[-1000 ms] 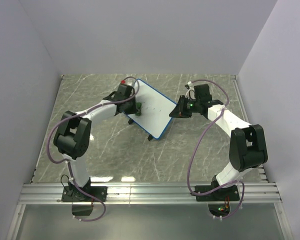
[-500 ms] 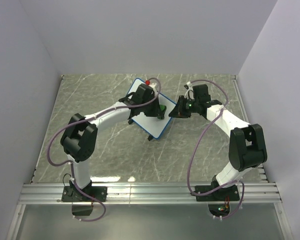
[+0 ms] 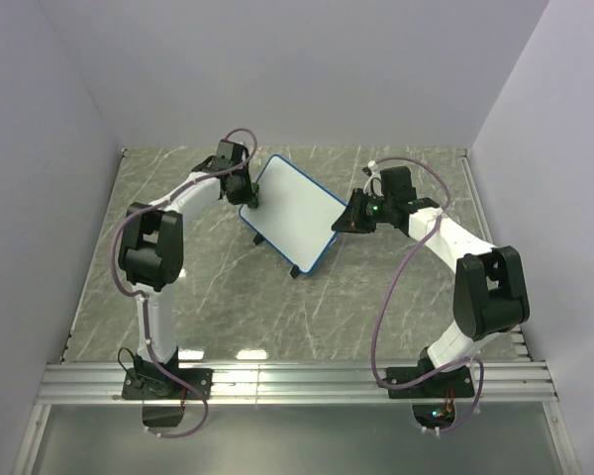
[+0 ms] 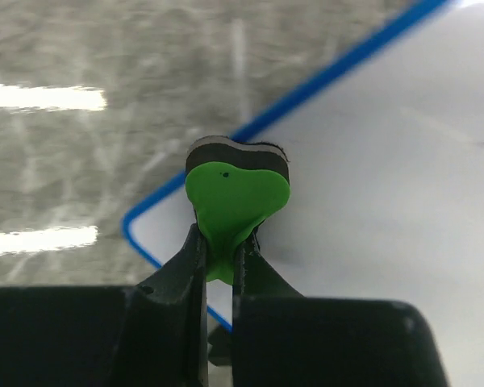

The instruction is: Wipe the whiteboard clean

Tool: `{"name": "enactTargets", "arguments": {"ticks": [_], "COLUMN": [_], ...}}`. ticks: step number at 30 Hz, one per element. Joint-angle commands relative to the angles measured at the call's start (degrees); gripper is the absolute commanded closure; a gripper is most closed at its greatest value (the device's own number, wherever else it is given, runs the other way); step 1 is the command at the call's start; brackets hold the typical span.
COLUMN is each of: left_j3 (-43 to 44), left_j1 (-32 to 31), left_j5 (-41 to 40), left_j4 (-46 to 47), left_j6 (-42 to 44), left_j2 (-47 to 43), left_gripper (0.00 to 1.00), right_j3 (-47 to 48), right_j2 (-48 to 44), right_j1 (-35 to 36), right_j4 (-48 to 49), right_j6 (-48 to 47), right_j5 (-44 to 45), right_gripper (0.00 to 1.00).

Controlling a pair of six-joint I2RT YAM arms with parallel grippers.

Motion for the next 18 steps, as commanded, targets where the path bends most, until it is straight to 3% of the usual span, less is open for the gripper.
{"name": "enactTargets", "arguments": {"ticks": [1,9,18], "left_j3": [-1.6,-8.7,-7.2], "left_j1": [-0.4,-1.4,-9.1], "left_j5": [-4.2,1.3,4.5], "left_j4": [-1.3,3.9,4.0], "left_j6": [2.4,2.2,1.3], "left_j2": [3.1,-2.6,-6.0], "left_gripper": [1.0,1.0,1.0], "right_j3": [0.5,-0.5,-2.0], "right_j2": [-1.2,-1.1,-0.5], "right_j1": [0.4,0.3,0.4], "right_j4": [-2.1,-0.9,1.6], "right_j6": [-3.3,-2.4,-0.6], "right_j5": [4.6,4.8,4.3], "right_gripper": [1.0,1.0,1.0]}}
